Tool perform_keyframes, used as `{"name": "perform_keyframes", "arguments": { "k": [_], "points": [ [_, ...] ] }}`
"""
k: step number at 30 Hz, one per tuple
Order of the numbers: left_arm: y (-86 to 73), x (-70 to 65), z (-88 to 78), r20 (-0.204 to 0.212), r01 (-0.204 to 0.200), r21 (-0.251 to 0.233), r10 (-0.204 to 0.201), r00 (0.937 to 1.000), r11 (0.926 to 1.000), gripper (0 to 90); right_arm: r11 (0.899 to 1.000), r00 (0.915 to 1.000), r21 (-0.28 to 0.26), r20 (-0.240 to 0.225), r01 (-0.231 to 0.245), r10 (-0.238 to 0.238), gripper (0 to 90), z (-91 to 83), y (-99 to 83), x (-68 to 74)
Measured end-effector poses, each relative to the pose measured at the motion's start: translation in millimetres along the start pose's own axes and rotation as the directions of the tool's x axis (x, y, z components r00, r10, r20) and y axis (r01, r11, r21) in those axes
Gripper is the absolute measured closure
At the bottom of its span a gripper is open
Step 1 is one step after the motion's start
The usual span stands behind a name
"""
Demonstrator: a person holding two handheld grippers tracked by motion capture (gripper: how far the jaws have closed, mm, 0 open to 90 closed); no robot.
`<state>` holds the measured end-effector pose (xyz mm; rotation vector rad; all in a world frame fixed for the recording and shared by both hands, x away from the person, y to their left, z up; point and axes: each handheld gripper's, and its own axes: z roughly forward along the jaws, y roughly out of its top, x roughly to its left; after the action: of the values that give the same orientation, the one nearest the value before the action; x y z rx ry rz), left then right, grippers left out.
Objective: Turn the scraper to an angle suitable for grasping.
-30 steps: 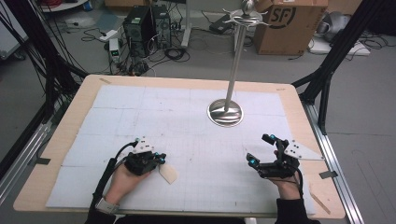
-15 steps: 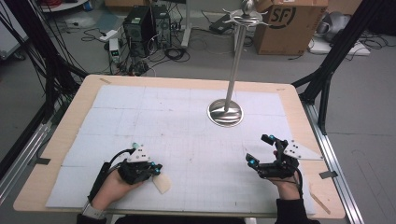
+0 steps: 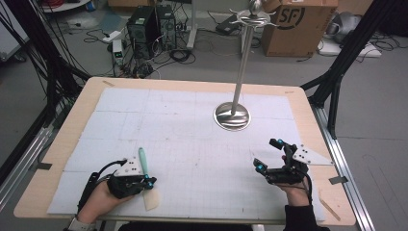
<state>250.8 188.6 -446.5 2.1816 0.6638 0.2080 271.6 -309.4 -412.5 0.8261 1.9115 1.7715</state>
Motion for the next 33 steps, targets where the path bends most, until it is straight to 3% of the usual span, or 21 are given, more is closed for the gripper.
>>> {"name": "perform_keyframes", "arguments": {
  "k": [9,10,11,13,14,15,17,20,23,25,28,32,33],
  "points": [
    [-10.0,4.3,-14.7,-0.005,-0.043,0.007,0.043,0.9991,0.9990,90.0,1.000,0.9999,-0.007,-0.013,-0.007,0.007,0.7,0.9,0.9,1.0],
    [-9.3,7.0,-16.9,-0.044,-0.035,0.005,0.036,0.9984,0.9994,89.9,1.000,0.9999,-0.004,-0.013,-0.007,0.007,0.7,1.2,0.7,0.9],
    [-9.3,7.0,-16.9,-0.044,-0.035,0.005,0.036,0.9984,0.9994,89.9,1.000,0.9999,-0.001,-0.014,-0.009,0.009,0.7,1.4,0.5,1.1],
    [-10.3,13.1,-23.8,-0.095,0.000,-0.016,-0.001,0.9955,0.9999,90.0,1.000,0.9999,0.000,-0.013,-0.004,0.004,0.7,1.4,0.5,1.3],
    [-11.7,17.5,-28.6,-0.119,0.022,-0.028,-0.026,0.9926,0.9993,89.9,1.000,0.9999,-0.001,-0.012,-0.005,0.005,0.7,1.2,0.6,1.5],
    [-14.1,22.8,-35.2,-0.159,0.055,-0.045,-0.061,0.9854,0.9975,89.9,1.000,0.9999,-0.001,-0.012,-0.005,0.005,0.7,1.2,0.6,1.5],
    [-18.3,31.6,-44.1,-0.201,0.099,-0.061,-0.109,0.9736,0.9933,89.9,1.000,0.9999,-0.003,-0.011,-0.005,0.004,0.7,1.1,0.7,0.9],
    [-26.8,42.5,-51.0,-0.281,0.151,-0.090,-0.170,0.9443,0.9844,89.9,1.000,0.9999,0.004,-0.013,-0.007,0.007,0.7,2.1,0.0,1.0],
    [-32.5,49.9,-44.8,-0.312,0.197,-0.085,-0.213,0.9257,0.9768,89.9,1.000,0.9999,0.004,-0.014,-0.005,0.005,0.7,2.3,0.2,1.5],
    [-32.2,50.3,-42.0,-0.312,0.200,-0.076,-0.214,0.9257,0.9768,89.9,1.000,0.9999,0.000,-0.012,-0.004,0.004,0.7,1.7,0.4,1.1],
    [-27.3,49.0,-35.2,-0.328,0.206,-0.076,-0.220,0.9187,0.9755,89.9,1.000,0.9999,-0.001,-0.011,-0.008,0.008,0.7,1.3,0.5,1.0],
    [-22.6,46.3,-29.6,-0.331,0.204,-0.072,-0.216,0.9185,0.9764,89.9,1.000,0.9999,0.000,-0.014,-0.008,0.008,0.7,1.9,0.3,1.2],
    [-18.0,44.3,-23.8,-0.327,0.195,-0.072,-0.208,0.9220,0.9781,89.9,1.000,0.9999,-0.003,-0.013,-0.006,0.006,0.7,2.2,0.2,1.1]
  ]
}}
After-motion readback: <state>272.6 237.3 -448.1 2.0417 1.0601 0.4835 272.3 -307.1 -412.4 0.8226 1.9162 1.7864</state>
